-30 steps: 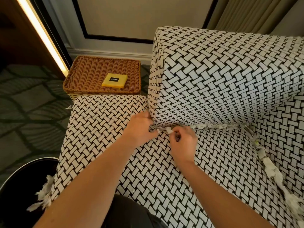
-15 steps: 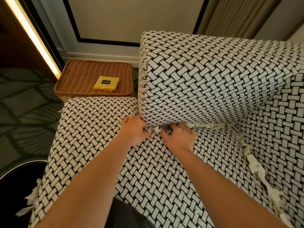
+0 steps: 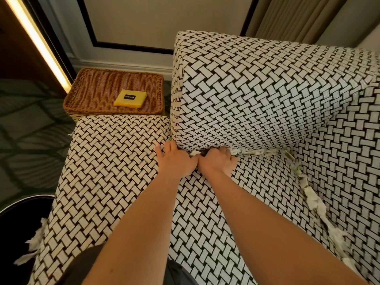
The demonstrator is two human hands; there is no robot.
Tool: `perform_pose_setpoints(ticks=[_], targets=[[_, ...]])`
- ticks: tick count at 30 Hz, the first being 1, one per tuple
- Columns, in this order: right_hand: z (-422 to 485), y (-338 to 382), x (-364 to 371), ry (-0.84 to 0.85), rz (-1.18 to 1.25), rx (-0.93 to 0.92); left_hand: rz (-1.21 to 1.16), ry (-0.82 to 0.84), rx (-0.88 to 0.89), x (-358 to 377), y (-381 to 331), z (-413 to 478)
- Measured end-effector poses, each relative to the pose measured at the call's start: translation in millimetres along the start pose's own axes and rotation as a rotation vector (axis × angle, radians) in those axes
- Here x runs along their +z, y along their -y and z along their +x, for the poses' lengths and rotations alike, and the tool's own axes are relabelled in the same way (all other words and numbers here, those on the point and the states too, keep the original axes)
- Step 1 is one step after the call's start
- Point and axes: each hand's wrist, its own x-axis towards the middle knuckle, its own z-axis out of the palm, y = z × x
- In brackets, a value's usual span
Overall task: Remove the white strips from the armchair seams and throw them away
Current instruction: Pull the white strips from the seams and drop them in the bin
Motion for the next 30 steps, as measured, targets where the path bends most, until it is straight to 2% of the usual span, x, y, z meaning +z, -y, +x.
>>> perform_pose_setpoints(ticks=[8, 11, 16, 18, 20, 21, 25, 30], targets=[[0, -4, 7, -0.107, 0.102, -0.057, -0.169, -0.036, 0.051, 1, 14, 10], [-2, -9, 8, -0.125, 0.200, -0.127, -0.046, -0.090, 0.058, 3, 11, 7], [-2, -24, 11, -0.084, 0.424, -0.364, 0.049, -0.140, -0.006, 11, -2, 0], [-5, -29, 15, -0.175, 0.535, -0.337, 0.048, -0.146, -0.009, 12, 0, 0], [-7, -31, 16, -0.297, 0.483, -0.246, 0.034, -0.139, 0.002, 11, 3, 0], [-7, -29, 16, -0.301, 0.397, -0.219, 0.033, -0.124, 0.009, 9, 4, 0], [-2, -13, 8, -0.135, 0.069, -0.144, 0.043, -0.053, 0.001, 6, 3, 2], [7, -4, -1, 0.047, -0.001, -0.103, 0.039, -0.026, -0.020, 3, 1, 5]])
